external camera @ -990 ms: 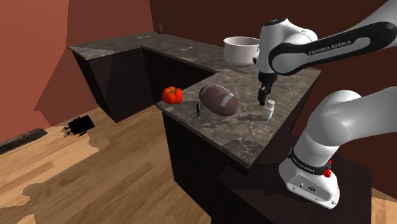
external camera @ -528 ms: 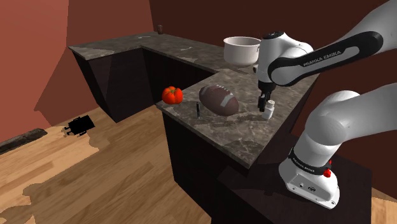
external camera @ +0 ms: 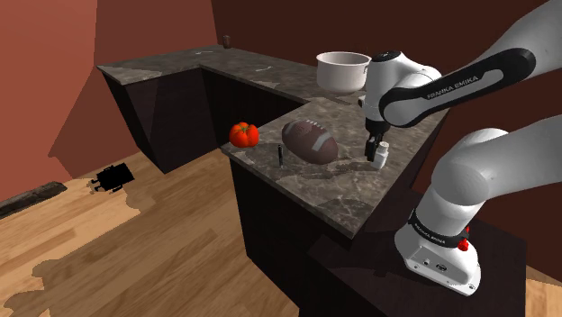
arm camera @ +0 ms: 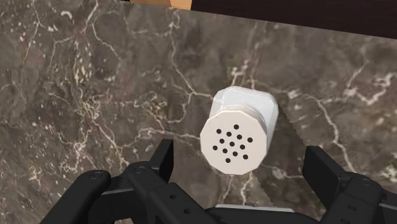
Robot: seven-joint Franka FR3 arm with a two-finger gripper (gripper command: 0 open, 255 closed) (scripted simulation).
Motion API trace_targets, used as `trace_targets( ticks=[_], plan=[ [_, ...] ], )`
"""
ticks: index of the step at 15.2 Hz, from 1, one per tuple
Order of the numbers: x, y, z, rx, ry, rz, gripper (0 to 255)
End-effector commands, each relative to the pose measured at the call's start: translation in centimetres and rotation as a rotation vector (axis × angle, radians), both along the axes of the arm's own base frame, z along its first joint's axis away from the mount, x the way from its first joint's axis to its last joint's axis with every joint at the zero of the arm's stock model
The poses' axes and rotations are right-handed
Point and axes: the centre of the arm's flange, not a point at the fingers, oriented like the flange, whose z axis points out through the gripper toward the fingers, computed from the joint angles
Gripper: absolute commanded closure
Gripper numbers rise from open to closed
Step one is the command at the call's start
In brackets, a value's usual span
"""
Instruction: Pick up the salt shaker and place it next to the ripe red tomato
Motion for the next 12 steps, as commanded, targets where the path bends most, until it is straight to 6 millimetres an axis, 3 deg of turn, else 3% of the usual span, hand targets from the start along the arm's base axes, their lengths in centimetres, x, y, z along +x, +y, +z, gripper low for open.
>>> trace_targets(
  ticks=[1, 2, 12],
  plan=[
    [0.0, 0.0, 0.0, 0.0, 0.0, 0.0, 0],
    [0.0, 0.0, 0.0, 0.0, 0.0, 0.0, 255],
    [0.0, 0.0, 0.52, 0.0, 0.0, 0.0, 255]
  ],
)
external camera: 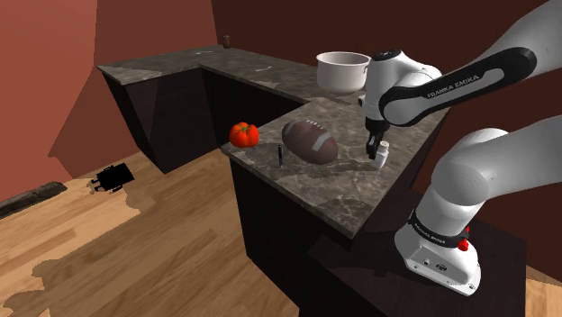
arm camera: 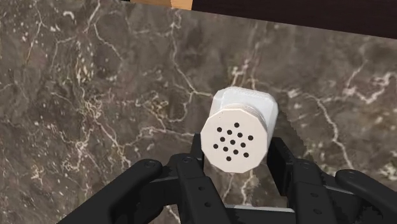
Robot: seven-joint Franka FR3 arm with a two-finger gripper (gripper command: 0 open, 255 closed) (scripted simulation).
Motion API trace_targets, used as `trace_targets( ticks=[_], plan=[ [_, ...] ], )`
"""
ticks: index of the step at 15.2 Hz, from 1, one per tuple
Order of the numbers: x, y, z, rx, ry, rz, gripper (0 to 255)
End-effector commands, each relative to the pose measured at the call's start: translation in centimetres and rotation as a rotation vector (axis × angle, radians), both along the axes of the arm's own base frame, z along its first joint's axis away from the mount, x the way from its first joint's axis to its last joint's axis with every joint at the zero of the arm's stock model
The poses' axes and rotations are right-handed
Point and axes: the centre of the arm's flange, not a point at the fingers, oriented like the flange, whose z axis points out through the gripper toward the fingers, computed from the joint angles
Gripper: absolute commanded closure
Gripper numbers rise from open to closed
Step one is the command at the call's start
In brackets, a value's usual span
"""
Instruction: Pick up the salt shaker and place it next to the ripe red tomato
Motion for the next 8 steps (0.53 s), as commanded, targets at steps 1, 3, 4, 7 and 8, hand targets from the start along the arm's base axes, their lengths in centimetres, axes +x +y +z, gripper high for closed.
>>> trace_targets(
  ticks=[1, 3, 4, 7, 8],
  plan=[
    [0.0, 0.0, 0.8, 0.0, 0.0, 0.0, 255],
    [0.0, 0.0, 1.8, 0.0, 0.0, 0.0, 255],
    [0.0, 0.0, 2.4, 0.0, 0.0, 0.0, 255],
    [0.0, 0.0, 4.0, 0.0, 0.0, 0.0, 255],
    [0.0, 0.0, 4.5, 0.0, 0.0, 0.0, 255]
  ],
)
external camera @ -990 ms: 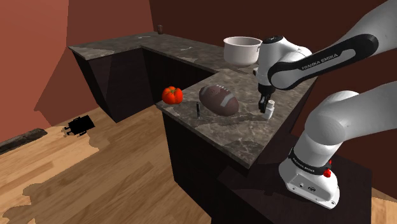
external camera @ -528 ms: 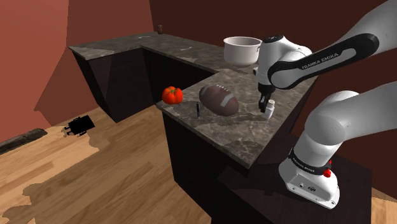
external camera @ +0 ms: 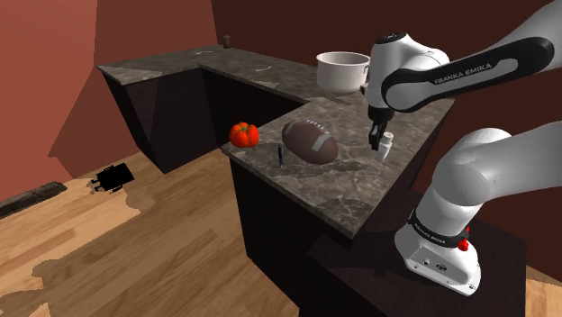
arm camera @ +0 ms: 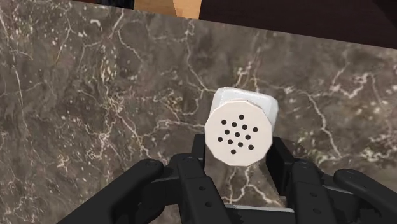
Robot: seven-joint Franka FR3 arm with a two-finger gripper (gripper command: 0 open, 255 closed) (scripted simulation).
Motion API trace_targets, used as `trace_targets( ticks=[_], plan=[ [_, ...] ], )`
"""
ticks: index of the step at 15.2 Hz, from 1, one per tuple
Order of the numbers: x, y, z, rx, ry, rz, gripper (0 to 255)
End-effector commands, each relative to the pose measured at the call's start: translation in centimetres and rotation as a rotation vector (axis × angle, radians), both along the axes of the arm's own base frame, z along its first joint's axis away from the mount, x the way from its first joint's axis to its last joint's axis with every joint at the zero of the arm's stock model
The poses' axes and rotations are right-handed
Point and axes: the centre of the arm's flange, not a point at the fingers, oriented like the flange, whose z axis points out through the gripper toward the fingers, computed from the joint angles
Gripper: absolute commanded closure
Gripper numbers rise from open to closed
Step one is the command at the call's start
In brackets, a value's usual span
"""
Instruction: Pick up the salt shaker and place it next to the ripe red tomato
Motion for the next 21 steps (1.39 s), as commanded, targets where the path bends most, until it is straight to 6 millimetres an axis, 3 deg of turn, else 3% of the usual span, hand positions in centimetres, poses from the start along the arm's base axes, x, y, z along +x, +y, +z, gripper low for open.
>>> trace_targets(
  ticks=[1, 21],
  plan=[
    [-0.1, 0.1, 1.2, 0.0, 0.0, 0.0, 255],
    [-0.1, 0.1, 11.8, 0.0, 0.0, 0.0, 255]
  ],
)
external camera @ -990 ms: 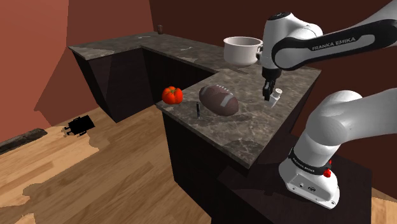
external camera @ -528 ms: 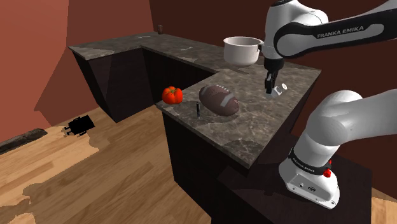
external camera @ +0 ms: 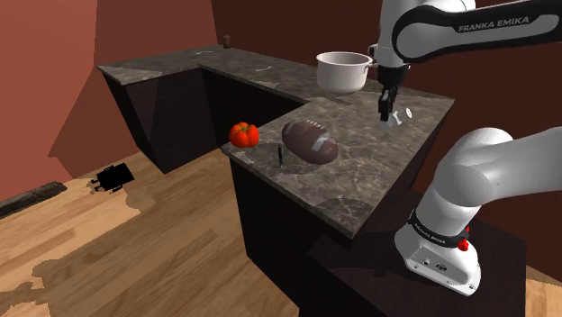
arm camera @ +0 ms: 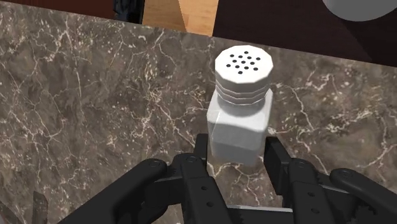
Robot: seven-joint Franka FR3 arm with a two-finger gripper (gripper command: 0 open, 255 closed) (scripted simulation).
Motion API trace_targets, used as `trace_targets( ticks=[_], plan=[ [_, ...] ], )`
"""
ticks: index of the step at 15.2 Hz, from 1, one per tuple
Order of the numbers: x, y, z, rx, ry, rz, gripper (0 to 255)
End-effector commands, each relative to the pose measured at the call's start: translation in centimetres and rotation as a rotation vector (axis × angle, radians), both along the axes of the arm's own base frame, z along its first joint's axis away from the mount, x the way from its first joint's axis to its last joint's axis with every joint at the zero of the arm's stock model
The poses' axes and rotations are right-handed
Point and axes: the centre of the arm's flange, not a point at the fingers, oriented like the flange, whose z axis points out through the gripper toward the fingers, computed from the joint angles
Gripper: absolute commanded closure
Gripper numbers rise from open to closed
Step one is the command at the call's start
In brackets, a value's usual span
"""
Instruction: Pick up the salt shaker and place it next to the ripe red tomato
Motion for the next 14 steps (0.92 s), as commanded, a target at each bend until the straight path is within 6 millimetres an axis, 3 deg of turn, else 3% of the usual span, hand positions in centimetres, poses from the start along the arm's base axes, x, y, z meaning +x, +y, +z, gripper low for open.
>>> trace_targets(
  ticks=[1, 2, 14],
  plan=[
    [0.0, -0.1, 1.1, 0.0, 0.0, 0.0, 255],
    [0.0, -0.1, 1.2, 0.0, 0.0, 0.0, 255],
    [14.0, 7.2, 1.3, 0.0, 0.0, 0.0, 255]
  ],
)
